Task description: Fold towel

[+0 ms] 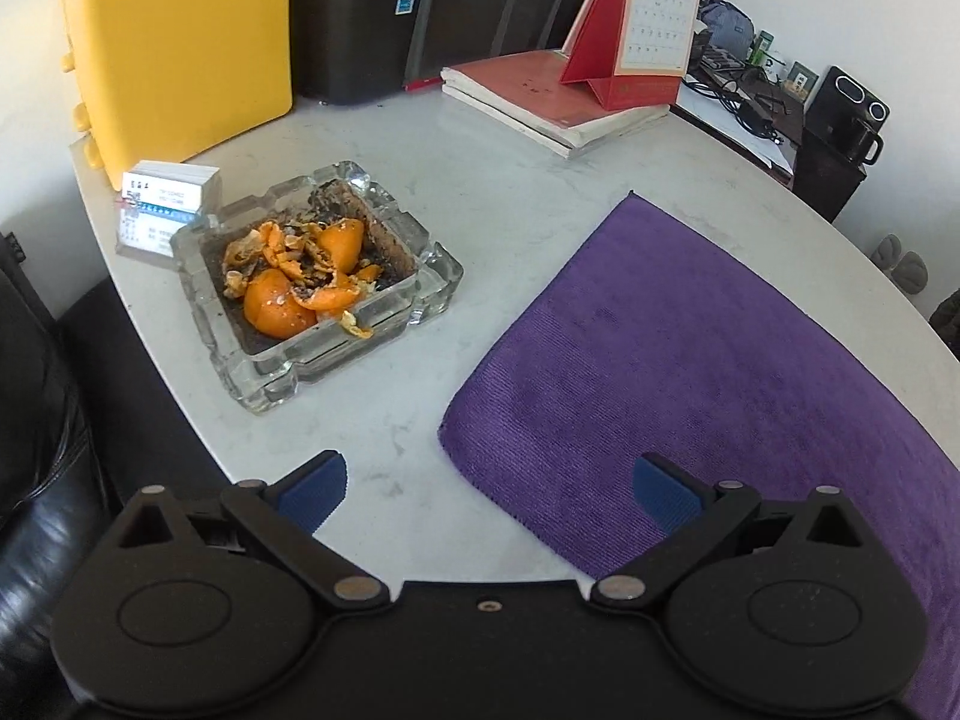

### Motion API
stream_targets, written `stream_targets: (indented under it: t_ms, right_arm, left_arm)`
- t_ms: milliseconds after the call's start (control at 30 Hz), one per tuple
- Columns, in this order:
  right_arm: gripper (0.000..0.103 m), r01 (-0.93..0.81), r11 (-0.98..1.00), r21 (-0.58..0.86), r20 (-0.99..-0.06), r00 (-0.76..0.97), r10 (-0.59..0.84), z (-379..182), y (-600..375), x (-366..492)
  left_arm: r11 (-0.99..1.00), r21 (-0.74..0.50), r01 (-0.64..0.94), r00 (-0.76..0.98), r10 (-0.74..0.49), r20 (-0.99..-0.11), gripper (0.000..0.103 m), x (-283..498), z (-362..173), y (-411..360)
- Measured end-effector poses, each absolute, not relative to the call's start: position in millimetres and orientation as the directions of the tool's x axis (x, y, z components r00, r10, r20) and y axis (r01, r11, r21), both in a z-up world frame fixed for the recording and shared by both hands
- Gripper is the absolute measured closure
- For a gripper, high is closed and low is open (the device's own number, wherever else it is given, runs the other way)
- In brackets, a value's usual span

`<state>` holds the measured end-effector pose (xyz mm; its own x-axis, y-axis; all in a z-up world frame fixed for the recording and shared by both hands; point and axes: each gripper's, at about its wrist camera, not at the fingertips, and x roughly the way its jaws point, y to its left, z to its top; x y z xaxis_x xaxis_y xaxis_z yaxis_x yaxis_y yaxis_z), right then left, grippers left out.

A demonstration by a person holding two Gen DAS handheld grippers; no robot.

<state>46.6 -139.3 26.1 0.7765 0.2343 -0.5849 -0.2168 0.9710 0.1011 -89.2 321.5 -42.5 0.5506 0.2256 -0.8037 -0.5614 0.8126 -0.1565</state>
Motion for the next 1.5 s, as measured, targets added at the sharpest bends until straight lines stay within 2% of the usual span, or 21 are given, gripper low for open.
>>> stream_targets:
  t_ms: [433, 767, 1000, 1067, 1167, 1300, 1500]
  right_arm:
    - [0.0, -0.404, 0.913, 0.052, -0.653, 0.678, 0.337, 24.0, -14.1, 85.1]
    - [0.0, -0.553, 0.833, 0.018, -0.71, 0.58, 0.4, 19.2, 61.6, 86.5]
    - [0.0, -0.636, 0.771, -0.017, -0.7, 0.558, 0.445, 24.4, 90.5, 75.3]
    - [0.0, -0.657, 0.753, -0.027, -0.696, 0.553, 0.457, 24.7, 94.5, 71.3]
    - [0.0, -0.677, 0.736, -0.033, -0.685, 0.551, 0.476, 26.2, 94.8, 66.8]
    - [0.0, -0.695, 0.719, -0.032, -0.658, 0.555, 0.508, 30.2, 94.7, 62.8]
    - [0.0, -0.716, 0.698, -0.02, -0.596, 0.569, 0.567, 32.3, 97.5, 63.0]
  left_arm:
    - [0.819, -0.213, -0.533, 0.587, 0.176, -0.79, 0.002, -76.7, -65.2, 346.9]
    - [0.814, -0.257, -0.521, 0.575, 0.113, -0.811, 0.017, -72.3, -74.7, 353.0]
    - [0.834, -0.217, -0.507, 0.571, 0.136, -0.81, 0.041, -71.3, -79.0, 350.1]
    - [0.834, -0.213, -0.508, 0.567, 0.138, -0.812, 0.052, -70.9, -80.1, 349.5]
    - [0.834, -0.203, -0.512, 0.563, 0.147, -0.813, 0.06, -71.7, -82.3, 348.5]
    - [0.826, -0.2, -0.526, 0.567, 0.165, -0.807, 0.065, -73.6, -83.5, 351.2]
    - [0.812, -0.205, -0.546, 0.567, 0.178, -0.805, 0.085, -76.8, -84.5, 354.6]
